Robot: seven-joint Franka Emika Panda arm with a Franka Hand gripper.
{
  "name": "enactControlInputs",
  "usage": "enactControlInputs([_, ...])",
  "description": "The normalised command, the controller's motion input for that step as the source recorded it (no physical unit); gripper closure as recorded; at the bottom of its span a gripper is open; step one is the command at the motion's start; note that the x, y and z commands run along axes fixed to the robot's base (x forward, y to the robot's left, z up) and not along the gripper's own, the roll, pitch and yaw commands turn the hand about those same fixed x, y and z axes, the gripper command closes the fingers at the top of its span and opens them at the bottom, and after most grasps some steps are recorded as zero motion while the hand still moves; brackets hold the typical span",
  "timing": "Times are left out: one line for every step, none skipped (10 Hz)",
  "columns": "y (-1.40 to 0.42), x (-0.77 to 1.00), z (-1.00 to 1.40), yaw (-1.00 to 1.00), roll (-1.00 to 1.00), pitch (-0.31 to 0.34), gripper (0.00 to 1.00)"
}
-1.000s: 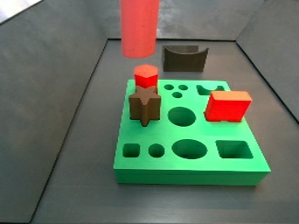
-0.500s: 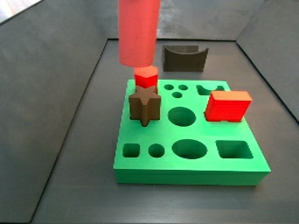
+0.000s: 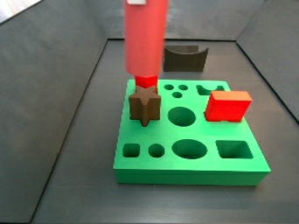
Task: Pick up the oval object. Move up. Move to above the board. Insert the oval object.
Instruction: Insert the oval object.
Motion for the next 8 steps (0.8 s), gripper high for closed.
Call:
enactControlInputs([-0.43, 0.5, -0.03, -0.3, -0.12, -0.126, 1.0])
enactControlInputs([-0.4, 0.36, -0.07, -0.47, -0.08, -0.097, 1.0])
enactControlInputs([-0.39, 0.28, -0.17, -0.57, -0.03, -0.081, 1.0])
enactControlInputs([-0.41, 0.27, -0.28, -0.59, 0.0, -0.067, 1.0])
enactControlInputs([-0.49, 0.39, -0.58, -0.48, 0.1, -0.056, 1.0])
enactControlInputs([-0.51, 0.54, -0.9, -0.21, 0.22, 0.0, 1.0])
enactControlInputs([-0.55, 0.62, -0.84, -0.1, 0.18, 0.0, 1.0])
enactControlInputs([-0.6, 0.73, -0.78, 0.0, 0.17, 0.0, 1.0])
